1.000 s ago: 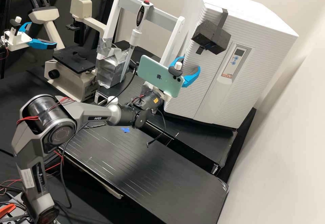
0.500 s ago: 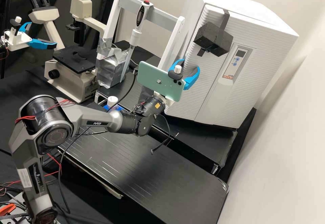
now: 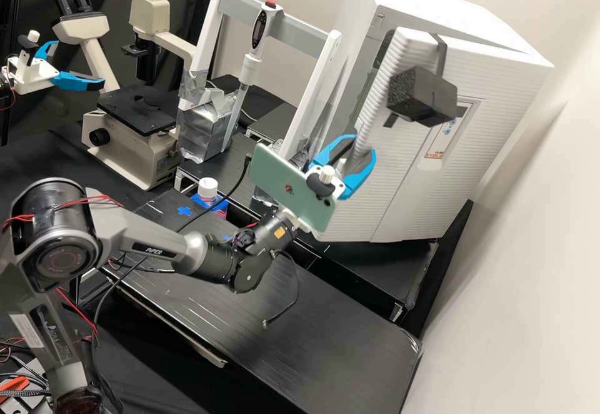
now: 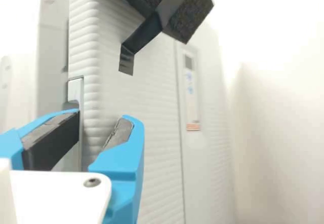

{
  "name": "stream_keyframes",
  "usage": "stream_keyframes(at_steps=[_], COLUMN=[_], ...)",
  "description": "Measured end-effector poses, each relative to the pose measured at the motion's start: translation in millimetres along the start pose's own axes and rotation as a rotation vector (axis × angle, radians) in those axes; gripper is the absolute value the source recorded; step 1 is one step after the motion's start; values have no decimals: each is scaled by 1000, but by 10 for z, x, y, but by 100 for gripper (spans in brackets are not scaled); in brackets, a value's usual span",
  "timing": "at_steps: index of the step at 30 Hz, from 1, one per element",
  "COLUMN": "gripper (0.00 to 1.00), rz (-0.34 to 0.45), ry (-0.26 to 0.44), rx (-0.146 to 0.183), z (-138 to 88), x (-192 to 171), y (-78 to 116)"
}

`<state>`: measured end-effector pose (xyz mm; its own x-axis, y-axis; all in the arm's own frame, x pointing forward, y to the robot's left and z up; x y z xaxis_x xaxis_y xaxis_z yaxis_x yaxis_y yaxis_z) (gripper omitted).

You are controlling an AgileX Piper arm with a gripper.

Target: Open the door

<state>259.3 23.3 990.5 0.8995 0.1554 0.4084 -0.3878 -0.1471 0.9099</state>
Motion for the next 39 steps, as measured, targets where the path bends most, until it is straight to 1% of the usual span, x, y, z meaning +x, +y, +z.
stream_keyframes(at_steps=[5,9,10,12,17,20,24,25,27,29,30,31,32,34,36,39], gripper=[0,0,0,0,0,0,0,0,0,0,100,100,100,100,100,100], rz=[66,133,145,157,149,133,102,95,94,105,112,117,115,103,87,31], ry=[-38,-73,-76,-81,-74,-105,-156,-161,-158,-151,-139,-123,-115,-78,-37,47], rx=[15,39,40,60,68,61,42,35,11,-5,-13,-23,-26,-36,-39,-34], z=[124,217,230,250,278,333,370,353,282,194,137,75,36,-79,-178,-324], x=[-158,-266,-285,-318,-413,-533,-757,-821,-945,-1084,-1136,-1186,-1240,-1349,-1436,-1555], y=[98,174,189,192,125,89,41,33,27,5,-6,-20,-51,-128,-206,-355])
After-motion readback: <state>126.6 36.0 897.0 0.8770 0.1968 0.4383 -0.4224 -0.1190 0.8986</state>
